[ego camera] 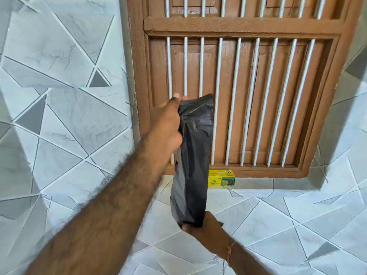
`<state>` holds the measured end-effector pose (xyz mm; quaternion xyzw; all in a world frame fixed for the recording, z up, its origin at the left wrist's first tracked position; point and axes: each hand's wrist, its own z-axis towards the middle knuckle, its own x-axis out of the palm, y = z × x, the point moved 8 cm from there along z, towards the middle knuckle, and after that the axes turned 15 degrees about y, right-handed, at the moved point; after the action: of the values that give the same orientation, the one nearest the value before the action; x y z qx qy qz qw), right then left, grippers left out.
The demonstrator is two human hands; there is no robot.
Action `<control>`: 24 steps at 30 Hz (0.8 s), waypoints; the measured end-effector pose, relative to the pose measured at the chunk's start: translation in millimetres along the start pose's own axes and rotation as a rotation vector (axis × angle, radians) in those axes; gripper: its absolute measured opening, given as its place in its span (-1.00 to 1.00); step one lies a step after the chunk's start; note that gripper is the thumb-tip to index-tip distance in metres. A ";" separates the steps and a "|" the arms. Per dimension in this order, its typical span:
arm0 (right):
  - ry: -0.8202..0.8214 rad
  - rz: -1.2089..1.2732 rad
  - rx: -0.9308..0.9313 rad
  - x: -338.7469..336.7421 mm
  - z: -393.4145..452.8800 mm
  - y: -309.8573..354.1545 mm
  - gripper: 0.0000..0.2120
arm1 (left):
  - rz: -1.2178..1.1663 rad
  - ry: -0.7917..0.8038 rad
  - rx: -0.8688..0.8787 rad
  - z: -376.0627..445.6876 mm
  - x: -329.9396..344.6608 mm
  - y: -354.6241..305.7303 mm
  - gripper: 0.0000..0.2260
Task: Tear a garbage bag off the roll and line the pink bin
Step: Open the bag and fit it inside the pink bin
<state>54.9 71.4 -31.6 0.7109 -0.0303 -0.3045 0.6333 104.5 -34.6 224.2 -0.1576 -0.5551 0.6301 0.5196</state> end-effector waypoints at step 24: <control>-0.030 0.709 0.205 58.5 -198.1 -21.8 -0.49 | 0.202 -0.171 -0.683 -362.2 -57.7 202.2 -0.90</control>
<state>188.4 225.3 -72.2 0.7112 -0.3145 -0.0719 0.6246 312.1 143.2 -93.1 -0.3228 -0.7565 0.4674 0.3240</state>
